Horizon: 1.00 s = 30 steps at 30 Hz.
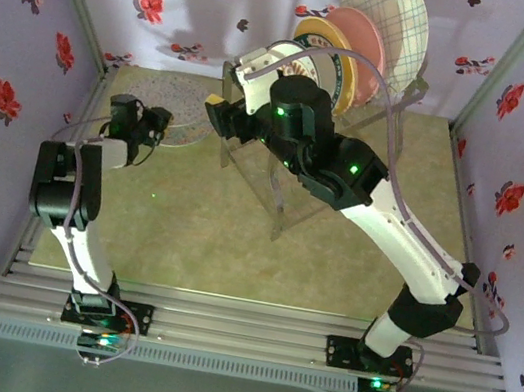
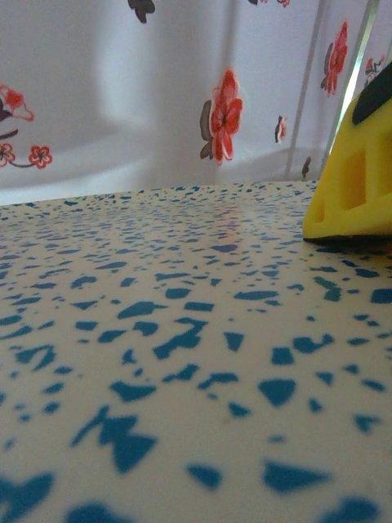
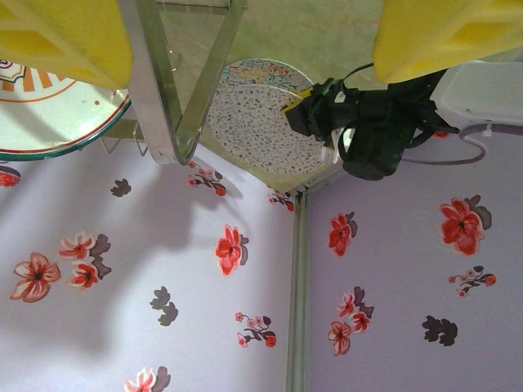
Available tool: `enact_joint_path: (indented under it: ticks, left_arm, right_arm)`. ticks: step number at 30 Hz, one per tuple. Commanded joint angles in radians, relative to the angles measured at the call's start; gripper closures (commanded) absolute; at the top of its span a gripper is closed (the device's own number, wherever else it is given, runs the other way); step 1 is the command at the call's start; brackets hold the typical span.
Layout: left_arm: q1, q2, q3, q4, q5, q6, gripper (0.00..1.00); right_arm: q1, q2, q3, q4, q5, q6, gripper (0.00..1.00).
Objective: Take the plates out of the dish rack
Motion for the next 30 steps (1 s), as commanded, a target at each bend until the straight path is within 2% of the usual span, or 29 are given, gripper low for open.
enact_joint_path:
  ticks: [1, 21, 26, 30]
  left_arm:
    - [0.012, 0.027, 0.017, 0.114, 0.025, 0.049, 1.00]
    - [0.013, 0.151, 0.051, 0.139, 0.047, 0.057, 1.00]
    - [0.013, 0.172, 0.074, 0.118, 0.057, 0.055, 1.00]
    - [0.013, 0.179, 0.103, 0.069, 0.065, 0.063, 0.92]
  right_arm:
    - [0.001, 0.002, 0.015, 0.028, 0.024, -0.013, 0.21]
    - [-0.029, 0.008, 0.029, 0.001, 0.020, 0.004, 0.20]
    - [-0.034, 0.016, 0.037, -0.003, -0.015, 0.009, 0.20]
    - [-0.036, 0.018, 0.041, -0.003, -0.017, 0.014, 0.19]
